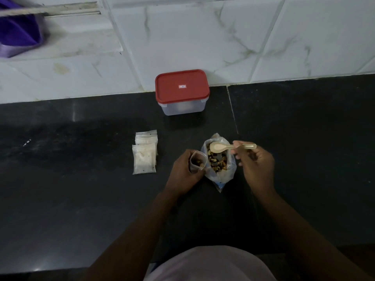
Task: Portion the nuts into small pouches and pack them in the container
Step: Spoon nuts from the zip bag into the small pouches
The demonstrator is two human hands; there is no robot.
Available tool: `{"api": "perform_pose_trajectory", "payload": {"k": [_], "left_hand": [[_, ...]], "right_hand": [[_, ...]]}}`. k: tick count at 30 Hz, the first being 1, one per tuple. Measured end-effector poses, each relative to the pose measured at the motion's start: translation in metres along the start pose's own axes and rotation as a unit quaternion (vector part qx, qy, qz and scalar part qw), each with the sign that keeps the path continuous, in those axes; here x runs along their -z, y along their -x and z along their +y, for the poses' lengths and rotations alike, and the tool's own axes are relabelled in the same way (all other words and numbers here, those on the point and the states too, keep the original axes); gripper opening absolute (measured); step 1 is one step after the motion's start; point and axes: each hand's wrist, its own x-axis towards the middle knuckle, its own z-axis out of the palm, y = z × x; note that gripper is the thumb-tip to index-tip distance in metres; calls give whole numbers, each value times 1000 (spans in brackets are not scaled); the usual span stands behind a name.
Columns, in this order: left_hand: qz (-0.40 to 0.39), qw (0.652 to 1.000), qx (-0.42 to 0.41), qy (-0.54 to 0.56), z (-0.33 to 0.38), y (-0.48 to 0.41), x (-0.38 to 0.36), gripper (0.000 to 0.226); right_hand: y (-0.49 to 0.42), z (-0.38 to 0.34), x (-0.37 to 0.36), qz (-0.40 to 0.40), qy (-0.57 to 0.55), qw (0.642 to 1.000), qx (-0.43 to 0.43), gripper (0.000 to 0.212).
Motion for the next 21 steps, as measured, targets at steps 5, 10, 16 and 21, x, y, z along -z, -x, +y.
{"api": "perform_pose_trajectory", "payload": {"k": [5, 10, 16, 21], "left_hand": [[4, 1000, -5, -15, -6, -1, 1, 39], [4, 1000, -4, -18, -7, -1, -1, 39], [-13, 999, 23, -20, -12, -3, 0, 42], [-10, 999, 26, -24, -13, -4, -1, 41]], "right_hand": [[-16, 12, 7, -5, 142, 988, 61, 18], [-23, 25, 1, -29, 238, 967, 88, 24], [-19, 23, -11, -44, 244, 967, 58, 26], [-18, 29, -10, -41, 246, 968, 41, 27]]}}
